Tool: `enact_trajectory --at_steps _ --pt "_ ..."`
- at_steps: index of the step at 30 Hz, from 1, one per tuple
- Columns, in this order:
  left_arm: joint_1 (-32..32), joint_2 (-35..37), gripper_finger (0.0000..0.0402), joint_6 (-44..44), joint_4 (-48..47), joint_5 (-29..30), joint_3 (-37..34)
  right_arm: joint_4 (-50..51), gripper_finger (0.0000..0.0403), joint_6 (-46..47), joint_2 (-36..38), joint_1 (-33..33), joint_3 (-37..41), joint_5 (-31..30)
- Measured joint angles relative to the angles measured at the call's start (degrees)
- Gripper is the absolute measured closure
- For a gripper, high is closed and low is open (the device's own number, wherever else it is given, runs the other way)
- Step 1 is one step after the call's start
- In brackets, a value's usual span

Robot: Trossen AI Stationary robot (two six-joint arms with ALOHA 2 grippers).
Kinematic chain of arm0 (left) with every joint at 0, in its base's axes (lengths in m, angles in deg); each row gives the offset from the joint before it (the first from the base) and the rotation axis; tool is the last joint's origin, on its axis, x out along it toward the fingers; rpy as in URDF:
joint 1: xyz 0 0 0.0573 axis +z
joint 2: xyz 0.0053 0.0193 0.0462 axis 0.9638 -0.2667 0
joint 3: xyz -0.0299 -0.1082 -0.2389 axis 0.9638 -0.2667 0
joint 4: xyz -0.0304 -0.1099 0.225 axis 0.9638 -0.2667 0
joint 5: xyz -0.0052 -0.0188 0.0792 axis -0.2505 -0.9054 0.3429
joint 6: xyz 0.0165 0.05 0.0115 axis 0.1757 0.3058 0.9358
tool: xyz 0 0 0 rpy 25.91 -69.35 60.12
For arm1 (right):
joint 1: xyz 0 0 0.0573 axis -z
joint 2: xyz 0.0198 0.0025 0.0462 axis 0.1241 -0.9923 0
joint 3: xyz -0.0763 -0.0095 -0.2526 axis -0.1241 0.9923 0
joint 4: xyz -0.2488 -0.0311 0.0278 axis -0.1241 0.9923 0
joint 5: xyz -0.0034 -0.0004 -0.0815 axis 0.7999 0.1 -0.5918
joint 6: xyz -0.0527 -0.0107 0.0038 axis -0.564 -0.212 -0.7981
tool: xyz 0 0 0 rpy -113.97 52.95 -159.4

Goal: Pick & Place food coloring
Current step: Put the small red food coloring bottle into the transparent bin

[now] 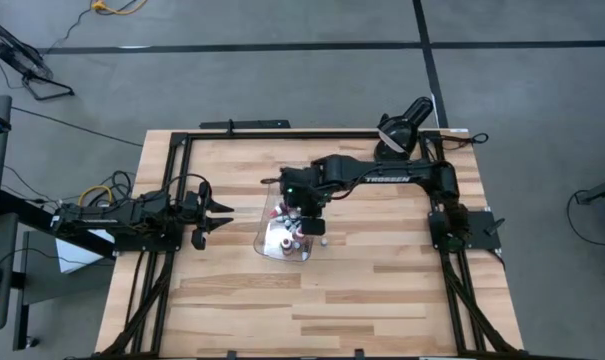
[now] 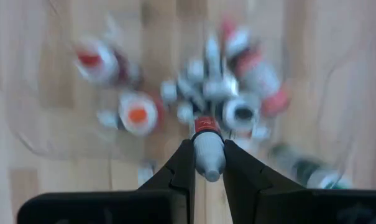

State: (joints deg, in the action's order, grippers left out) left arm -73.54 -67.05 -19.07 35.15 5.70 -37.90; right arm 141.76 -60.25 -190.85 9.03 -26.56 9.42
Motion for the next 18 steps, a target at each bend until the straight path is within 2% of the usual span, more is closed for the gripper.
enact_trajectory --at_steps 2,18 --pt "0.0 0.0 0.0284 0.0 0.0 0.0 0.0 3.5 0.0355 0.0 -0.9 0.1 0.4 -0.1" --pt "0.0 0.0 0.0284 0.0 0.0 0.0 0.0 2.0 0.0355 -1.0 -1.8 0.1 0.2 -0.2"
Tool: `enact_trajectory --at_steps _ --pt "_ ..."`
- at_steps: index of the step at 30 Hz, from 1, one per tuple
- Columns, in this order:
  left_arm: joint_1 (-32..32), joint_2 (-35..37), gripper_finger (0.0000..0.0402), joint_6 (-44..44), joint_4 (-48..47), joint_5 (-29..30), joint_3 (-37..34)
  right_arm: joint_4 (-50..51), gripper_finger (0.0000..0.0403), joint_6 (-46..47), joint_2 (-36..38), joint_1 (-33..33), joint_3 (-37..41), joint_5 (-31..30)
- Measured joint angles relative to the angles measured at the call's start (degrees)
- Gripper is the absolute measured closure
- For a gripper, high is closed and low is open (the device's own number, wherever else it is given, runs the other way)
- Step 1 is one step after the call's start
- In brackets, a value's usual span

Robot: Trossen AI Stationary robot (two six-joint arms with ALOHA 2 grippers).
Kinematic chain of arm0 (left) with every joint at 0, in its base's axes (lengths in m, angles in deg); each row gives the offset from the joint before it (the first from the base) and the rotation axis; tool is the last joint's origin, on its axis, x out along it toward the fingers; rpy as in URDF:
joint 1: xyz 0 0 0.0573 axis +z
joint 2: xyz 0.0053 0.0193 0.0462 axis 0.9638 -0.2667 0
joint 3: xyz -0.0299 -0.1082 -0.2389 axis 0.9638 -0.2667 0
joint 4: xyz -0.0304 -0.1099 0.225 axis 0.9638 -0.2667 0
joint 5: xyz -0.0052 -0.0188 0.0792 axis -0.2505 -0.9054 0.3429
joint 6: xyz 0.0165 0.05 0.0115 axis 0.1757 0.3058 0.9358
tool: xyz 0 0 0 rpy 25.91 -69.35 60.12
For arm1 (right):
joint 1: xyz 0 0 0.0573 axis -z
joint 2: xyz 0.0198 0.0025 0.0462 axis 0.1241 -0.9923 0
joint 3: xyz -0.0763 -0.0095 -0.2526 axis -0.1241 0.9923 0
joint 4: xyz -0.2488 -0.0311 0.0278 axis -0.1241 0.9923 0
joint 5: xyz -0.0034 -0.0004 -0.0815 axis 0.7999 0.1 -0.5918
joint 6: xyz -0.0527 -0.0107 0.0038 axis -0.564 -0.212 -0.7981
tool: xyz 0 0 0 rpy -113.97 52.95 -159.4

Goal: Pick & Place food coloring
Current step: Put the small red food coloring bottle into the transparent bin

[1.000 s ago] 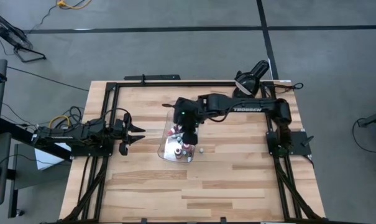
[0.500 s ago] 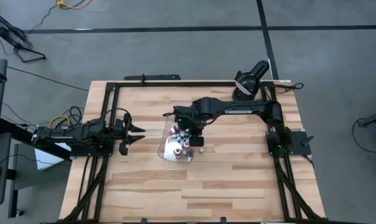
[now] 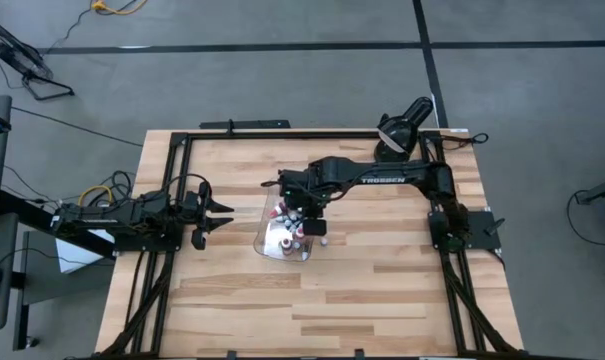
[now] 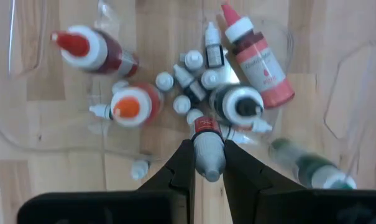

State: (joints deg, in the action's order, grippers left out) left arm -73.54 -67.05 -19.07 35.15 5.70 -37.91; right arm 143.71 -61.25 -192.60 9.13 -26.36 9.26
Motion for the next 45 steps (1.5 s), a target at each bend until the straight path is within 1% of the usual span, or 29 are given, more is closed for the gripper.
enact_trajectory --at_steps 9,17,21,25,41,45 --pt "0.0 0.0 0.0284 0.0 0.0 0.0 0.0 -1.2 0.0355 0.4 -3.7 0.0 0.1 0.2" --pt "0.0 0.0 0.0284 0.0 0.0 0.0 0.0 -0.4 0.0355 2.0 -3.6 0.2 0.0 0.3" --pt "0.0 0.0 0.0284 0.0 0.0 0.0 0.0 0.8 0.0355 5.5 -3.6 0.3 0.0 0.5" --pt "0.0 0.0 0.0284 0.0 0.0 0.0 0.0 2.9 0.0355 8.1 -3.6 0.4 0.0 2.2" --pt "0.0 0.0 0.0284 0.0 0.0 0.0 0.0 4.4 0.0355 9.0 -3.6 -1.2 0.0 2.5" --pt "0.0 0.0 0.0284 0.0 0.0 0.0 0.0 4.2 0.0355 9.0 -3.6 -1.9 0.0 4.5"
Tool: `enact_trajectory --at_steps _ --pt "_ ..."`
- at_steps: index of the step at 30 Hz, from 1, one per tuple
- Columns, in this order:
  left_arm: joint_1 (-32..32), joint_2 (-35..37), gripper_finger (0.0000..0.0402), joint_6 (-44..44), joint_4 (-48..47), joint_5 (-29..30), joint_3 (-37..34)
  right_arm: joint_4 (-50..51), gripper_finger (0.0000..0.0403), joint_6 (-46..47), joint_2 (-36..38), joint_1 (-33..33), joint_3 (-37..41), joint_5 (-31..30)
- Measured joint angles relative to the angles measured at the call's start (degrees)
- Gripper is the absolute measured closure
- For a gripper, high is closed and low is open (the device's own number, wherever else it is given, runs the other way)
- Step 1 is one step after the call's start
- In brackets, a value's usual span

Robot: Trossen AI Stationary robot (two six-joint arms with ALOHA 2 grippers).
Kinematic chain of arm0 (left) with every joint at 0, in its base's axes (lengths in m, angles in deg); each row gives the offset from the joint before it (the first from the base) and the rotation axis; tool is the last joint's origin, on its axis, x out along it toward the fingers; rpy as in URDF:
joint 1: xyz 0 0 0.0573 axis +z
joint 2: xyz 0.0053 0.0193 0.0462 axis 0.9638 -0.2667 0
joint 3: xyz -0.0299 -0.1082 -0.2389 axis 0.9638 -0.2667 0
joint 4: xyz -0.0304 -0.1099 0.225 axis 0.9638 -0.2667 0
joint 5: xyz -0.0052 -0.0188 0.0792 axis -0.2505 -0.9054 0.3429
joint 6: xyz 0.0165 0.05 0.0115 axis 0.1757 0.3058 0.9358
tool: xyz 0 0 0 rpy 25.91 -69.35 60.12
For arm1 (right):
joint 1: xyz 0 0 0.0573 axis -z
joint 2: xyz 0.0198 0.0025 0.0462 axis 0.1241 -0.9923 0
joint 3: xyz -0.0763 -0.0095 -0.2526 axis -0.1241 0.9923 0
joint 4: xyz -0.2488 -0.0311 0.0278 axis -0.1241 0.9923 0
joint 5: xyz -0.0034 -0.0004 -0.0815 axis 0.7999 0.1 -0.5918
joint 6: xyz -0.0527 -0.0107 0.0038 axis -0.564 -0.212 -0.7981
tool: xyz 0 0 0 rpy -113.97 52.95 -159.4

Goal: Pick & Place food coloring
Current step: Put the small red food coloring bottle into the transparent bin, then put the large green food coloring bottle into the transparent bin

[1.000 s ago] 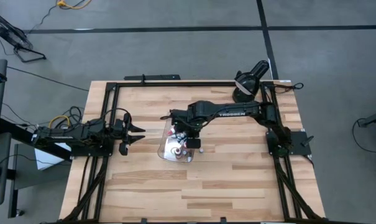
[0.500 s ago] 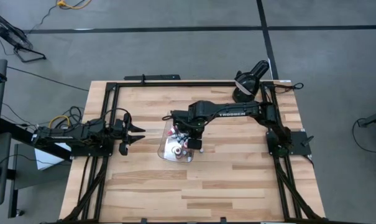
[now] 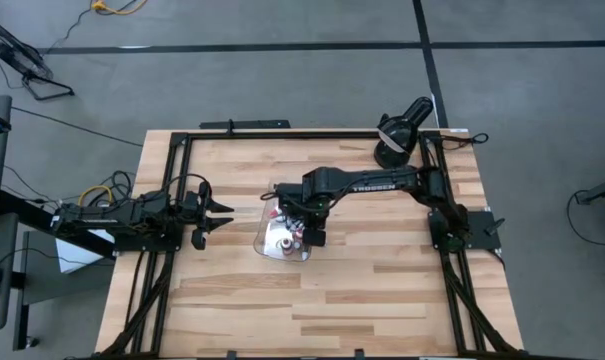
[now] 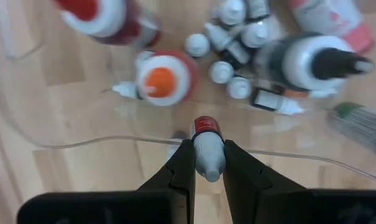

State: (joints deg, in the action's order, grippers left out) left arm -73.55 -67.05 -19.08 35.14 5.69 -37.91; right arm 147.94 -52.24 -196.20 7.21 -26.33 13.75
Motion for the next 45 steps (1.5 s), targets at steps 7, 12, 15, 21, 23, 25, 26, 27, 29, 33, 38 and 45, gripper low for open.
enact_trajectory --at_steps 7,12,15,21,23,25,26,27,29,33,38,45 --pt "0.0 0.0 0.0284 0.0 0.0 0.0 0.0 -1.8 0.0355 -0.3 -0.9 -1.1 -0.1 0.2" --pt "0.0 0.0 0.0284 0.0 0.0 0.0 0.0 -3.0 0.0355 0.0 -3.7 -1.3 0.0 0.2" --pt "0.0 0.0 0.0284 0.0 0.0 0.0 0.0 -3.1 0.0355 0.1 -3.8 -1.4 0.0 0.2" --pt "0.0 0.0 0.0284 0.0 0.0 0.0 0.0 -2.7 0.0352 0.5 -3.8 -1.0 0.0 0.1" --pt "0.0 0.0 0.0284 0.0 0.0 0.0 0.0 -2.5 0.0344 0.2 -3.8 -1.0 0.0 0.0" --pt "0.0 0.0 0.0284 0.0 0.0 0.0 0.0 -2.5 0.0333 0.1 -3.8 -1.1 0.0 0.1" --pt "0.0 0.0 0.0284 0.0 0.0 0.0 0.0 -2.6 0.0326 0.1 -3.8 -1.1 0.0 0.2" --pt "0.0 0.0 0.0284 0.0 0.0 0.0 0.0 -2.5 0.0319 0.1 -3.8 -1.1 0.0 0.2" --pt "0.0 0.0 0.0284 0.0 0.0 0.0 0.0 -2.5 0.0305 0.1 -3.8 -1.1 0.0 0.2" --pt "0.0 0.0 0.0284 0.0 0.0 0.0 0.0 -2.5 0.028 0.1 -3.8 -1.0 0.0 0.2" --pt "0.0 0.0 0.0284 0.0 0.0 0.0 0.0 -2.5 0.0256 0.1 -3.8 -1.0 0.0 0.2" --pt "0.0 0.0 0.0284 0.0 0.0 0.0 0.0 -2.5 0.0245 0.1 -3.8 -0.9 0.0 0.2"
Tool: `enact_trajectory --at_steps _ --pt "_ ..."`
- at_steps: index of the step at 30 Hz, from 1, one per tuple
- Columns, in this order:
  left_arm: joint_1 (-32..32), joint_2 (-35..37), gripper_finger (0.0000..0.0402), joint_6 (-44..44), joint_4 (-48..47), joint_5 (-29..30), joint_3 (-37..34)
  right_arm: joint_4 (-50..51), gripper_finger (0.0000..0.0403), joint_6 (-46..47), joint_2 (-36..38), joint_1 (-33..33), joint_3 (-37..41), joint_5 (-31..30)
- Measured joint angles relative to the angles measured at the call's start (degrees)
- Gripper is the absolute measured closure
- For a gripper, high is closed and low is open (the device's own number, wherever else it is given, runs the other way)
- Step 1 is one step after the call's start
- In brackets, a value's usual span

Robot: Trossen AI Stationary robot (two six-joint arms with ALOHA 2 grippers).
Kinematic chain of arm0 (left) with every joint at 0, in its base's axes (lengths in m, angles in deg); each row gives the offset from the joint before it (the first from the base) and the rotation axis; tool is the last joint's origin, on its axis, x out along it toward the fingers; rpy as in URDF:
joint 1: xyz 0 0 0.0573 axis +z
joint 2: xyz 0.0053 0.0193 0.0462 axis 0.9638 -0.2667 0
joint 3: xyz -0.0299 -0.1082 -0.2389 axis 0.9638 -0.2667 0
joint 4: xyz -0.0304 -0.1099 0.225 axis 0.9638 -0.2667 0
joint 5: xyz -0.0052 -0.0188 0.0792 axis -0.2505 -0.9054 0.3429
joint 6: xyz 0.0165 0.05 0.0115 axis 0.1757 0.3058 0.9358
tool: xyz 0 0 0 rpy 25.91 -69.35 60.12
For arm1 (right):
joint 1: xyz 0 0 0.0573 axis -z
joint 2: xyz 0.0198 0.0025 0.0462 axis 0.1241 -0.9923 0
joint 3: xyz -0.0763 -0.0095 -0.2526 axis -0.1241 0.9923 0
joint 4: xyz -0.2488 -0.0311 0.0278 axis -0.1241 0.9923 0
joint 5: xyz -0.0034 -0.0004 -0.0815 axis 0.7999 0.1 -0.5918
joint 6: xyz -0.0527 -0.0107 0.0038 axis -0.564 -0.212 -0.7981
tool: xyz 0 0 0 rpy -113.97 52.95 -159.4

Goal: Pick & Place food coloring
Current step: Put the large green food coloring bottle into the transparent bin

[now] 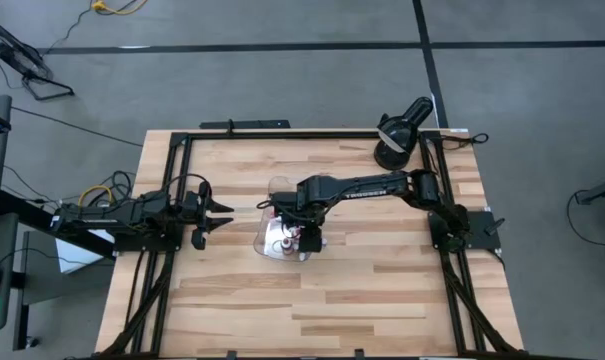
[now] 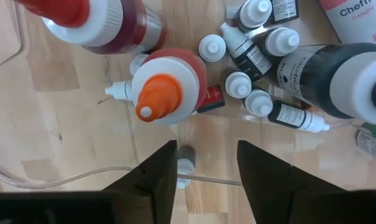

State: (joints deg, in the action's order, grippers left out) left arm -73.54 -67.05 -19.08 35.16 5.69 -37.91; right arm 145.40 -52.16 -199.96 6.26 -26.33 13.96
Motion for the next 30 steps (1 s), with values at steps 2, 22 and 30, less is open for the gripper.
enact_trajectory --at_steps 2,22,30 --pt "0.0 0.0 0.0284 0.0 0.0 0.0 0.0 0.0 0.0245 0.0 0.0 0.0 0.0 0.0" --pt "0.0 0.0 0.0284 0.0 0.0 0.0 0.0 1.2 0.0234 2.1 11.7 7.5 0.0 -15.9" --pt "0.0 0.0 0.0284 0.0 0.0 0.0 0.0 2.3 0.0215 -28.0 11.8 11.1 0.0 -14.0"
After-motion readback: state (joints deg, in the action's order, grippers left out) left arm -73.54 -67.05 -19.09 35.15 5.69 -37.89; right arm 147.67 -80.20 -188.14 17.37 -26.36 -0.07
